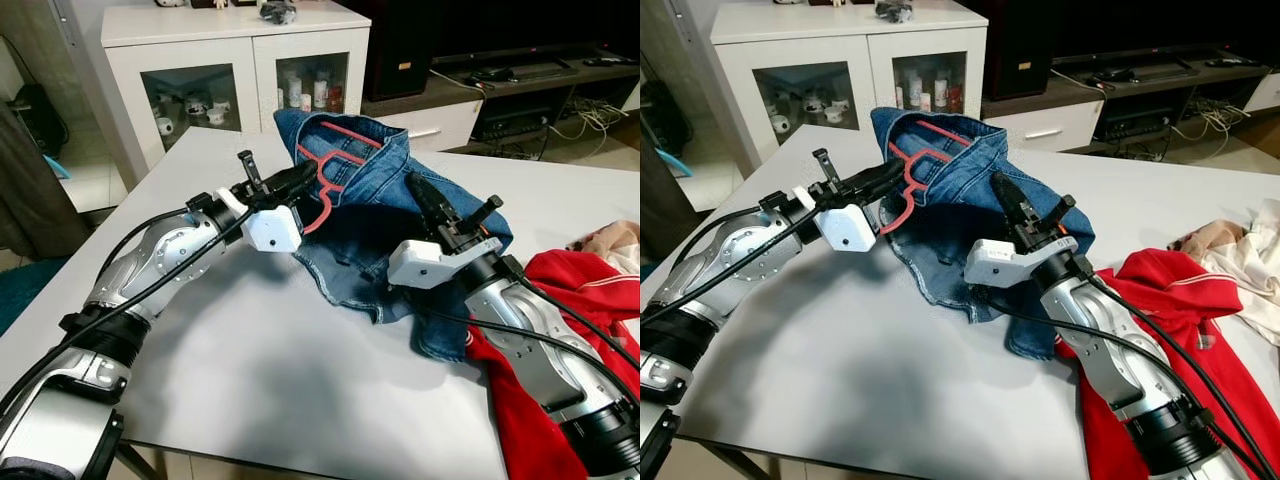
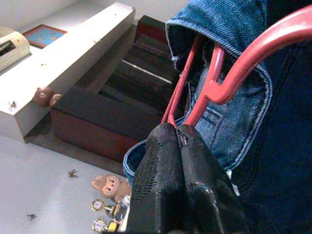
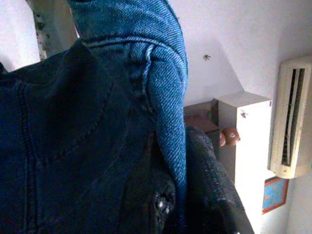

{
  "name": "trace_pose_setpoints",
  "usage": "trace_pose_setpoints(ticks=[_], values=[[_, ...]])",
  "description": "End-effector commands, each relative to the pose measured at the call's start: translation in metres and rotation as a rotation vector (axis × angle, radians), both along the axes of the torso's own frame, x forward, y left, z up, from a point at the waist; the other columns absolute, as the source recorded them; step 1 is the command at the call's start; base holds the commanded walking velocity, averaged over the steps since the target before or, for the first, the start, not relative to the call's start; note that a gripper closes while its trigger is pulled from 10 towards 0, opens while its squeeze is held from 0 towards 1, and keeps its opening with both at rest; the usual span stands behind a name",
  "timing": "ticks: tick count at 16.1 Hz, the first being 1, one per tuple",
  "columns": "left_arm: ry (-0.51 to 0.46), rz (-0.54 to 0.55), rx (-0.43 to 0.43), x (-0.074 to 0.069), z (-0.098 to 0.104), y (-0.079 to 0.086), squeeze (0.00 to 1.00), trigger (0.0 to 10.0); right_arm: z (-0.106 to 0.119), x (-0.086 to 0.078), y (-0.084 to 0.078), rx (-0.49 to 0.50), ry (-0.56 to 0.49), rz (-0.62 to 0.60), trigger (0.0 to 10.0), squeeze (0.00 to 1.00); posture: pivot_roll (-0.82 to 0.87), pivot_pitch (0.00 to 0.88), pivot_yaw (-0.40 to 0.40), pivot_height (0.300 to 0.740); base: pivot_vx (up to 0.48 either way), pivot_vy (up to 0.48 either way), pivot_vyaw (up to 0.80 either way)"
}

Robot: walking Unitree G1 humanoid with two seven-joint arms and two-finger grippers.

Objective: Hang hanger

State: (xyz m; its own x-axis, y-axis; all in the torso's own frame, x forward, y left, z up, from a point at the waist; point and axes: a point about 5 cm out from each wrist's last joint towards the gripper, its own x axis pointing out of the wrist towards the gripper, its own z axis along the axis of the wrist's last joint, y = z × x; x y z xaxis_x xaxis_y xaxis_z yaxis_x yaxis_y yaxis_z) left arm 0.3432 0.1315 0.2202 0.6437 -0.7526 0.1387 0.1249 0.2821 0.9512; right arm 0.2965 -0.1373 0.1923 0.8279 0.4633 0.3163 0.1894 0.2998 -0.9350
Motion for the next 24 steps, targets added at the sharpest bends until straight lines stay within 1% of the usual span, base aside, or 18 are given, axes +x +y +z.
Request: trace_pose_setpoints(ticks=[1, 2, 3, 4, 5, 6, 7, 8, 9, 10, 11, 12, 13, 14, 16, 17, 19, 24], values=[[0.023, -0.017, 0.002, -0.002, -0.005, -0.005, 0.00, 0.0, 0.015, -0.001, -0.003, 0.071, -0.045, -0.004, 10.0, 0.00, 0.06, 0.018, 0.025, 0.740, 0.000, 0.000, 0.00], [0.026, -0.019, -0.012, -0.003, -0.005, -0.008, 0.00, 0.0, 0.016, 0.003, -0.008, 0.097, -0.043, -0.052, 10.0, 0.00, 0.06, 0.019, 0.025, 0.740, 0.000, 0.000, 0.00], [0.041, -0.021, -0.067, -0.003, -0.003, -0.011, 0.00, 0.0, 0.013, 0.010, -0.015, 0.114, -0.013, -0.111, 10.0, 0.00, 0.06, 0.020, 0.026, 0.740, 0.000, 0.000, 0.00], [0.049, -0.023, -0.098, -0.003, -0.002, -0.012, 0.00, 0.9, 0.011, 0.012, -0.017, 0.120, 0.004, -0.131, 10.0, 0.00, 0.06, 0.020, 0.026, 0.740, 0.000, 0.000, 0.00], [0.089, -0.028, -0.287, -0.004, 0.007, -0.017, 0.00, 10.0, 0.001, 0.018, -0.023, 0.185, 0.098, -0.174, 10.0, 0.00, 0.06, 0.021, 0.026, 0.740, 0.000, 0.000, 0.00], [0.114, -0.031, -0.411, -0.004, 0.014, -0.018, 0.00, 10.0, -0.006, 0.019, -0.024, 0.241, 0.157, -0.174, 10.0, 0.00, 0.06, 0.023, 0.025, 0.740, 0.000, 0.000, 0.00], [0.124, -0.031, -0.455, -0.004, 0.017, -0.018, 0.00, 10.0, -0.008, 0.020, -0.024, 0.264, 0.181, -0.173, 10.0, 0.00, 0.06, 0.023, 0.025, 0.740, 0.000, 0.000, 0.00], [0.160, -0.032, -0.593, -0.005, 0.025, -0.018, 0.00, 10.0, -0.015, 0.020, -0.023, 0.359, 0.244, -0.167, 10.0, 0.00, 0.06, 0.025, 0.017, 0.740, 0.000, 0.000, 0.00], [0.199, -0.028, -0.683, -0.004, 0.029, -0.015, 0.00, 10.0, -0.019, 0.020, -0.024, 0.452, 0.292, -0.167, 10.0, 0.00, 0.06, 0.025, 0.014, 0.740, 0.000, 0.000, 0.00], [0.225, -0.020, -0.721, -0.003, 0.030, -0.012, 0.00, 10.0, -0.020, 0.020, -0.024, 0.513, 0.318, -0.167, 10.0, 0.00, 0.06, 0.025, 0.012, 0.740, 0.000, 0.000, 0.00], [0.303, 0.028, -0.802, 0.002, 0.027, -0.002, 0.00, 10.0, -0.020, 0.024, -0.030, 0.756, 0.396, -0.175, 10.0, 0.00, 0.06, 0.023, 0.010, 0.740, 0.000, 0.000, 0.00], [0.335, 0.059, -0.848, 0.004, 0.025, 0.004, 0.00, 10.0, -0.018, 0.028, -0.037, 0.898, 0.425, -0.180, 10.0, 0.00, 0.06, 0.022, 0.010, 0.740, 0.000, 0.000, 0.00], [0.353, 0.089, -0.891, 0.005, 0.023, 0.010, 0.00, 10.0, -0.012, 0.032, -0.043, 1.007, 0.430, -0.171, 10.0, 0.00, 0.06, 0.021, 0.009, 0.740, 0.000, 0.000, 0.00], [0.359, 0.105, -0.906, 0.004, 0.022, 0.013, 0.00, 10.0, -0.008, 0.035, -0.049, 1.070, 0.420, -0.173, 10.0, 0.00, 0.06, 0.022, 0.008, 0.740, 0.000, 0.000, 0.80], [0.360, 0.117, -0.906, 0.002, 0.022, 0.015, 0.00, 10.0, -0.003, 0.039, -0.056, 1.111, 0.418, -0.178, 10.0, 0.00, 0.07, 0.021, 0.003, 0.740, 0.000, 0.000, 0.80], [0.371, 0.119, -0.913, -0.002, 0.022, 0.015, 0.00, 10.0, 0.003, 0.045, -0.061, 1.174, 0.429, -0.169, 10.0, 0.00, 0.07, 0.022, 0.001, 0.740, 0.000, 0.000, 0.80], [0.378, 0.123, -0.912, -0.004, 0.020, 0.014, 0.00, 10.0, 0.007, 0.049, -0.065, 1.203, 0.433, -0.171, 10.0, 0.00, 0.07, 0.023, -0.004, 0.740, 0.000, 0.000, 0.80], [0.426, 0.124, -0.892, -0.013, 0.007, 0.002, 0.00, 10.0, 0.019, 0.062, -0.069, 1.171, 0.447, -0.144, 10.0, 0.00, 0.08, 0.030, -0.021, 0.740, 0.000, 0.000, 0.80]])
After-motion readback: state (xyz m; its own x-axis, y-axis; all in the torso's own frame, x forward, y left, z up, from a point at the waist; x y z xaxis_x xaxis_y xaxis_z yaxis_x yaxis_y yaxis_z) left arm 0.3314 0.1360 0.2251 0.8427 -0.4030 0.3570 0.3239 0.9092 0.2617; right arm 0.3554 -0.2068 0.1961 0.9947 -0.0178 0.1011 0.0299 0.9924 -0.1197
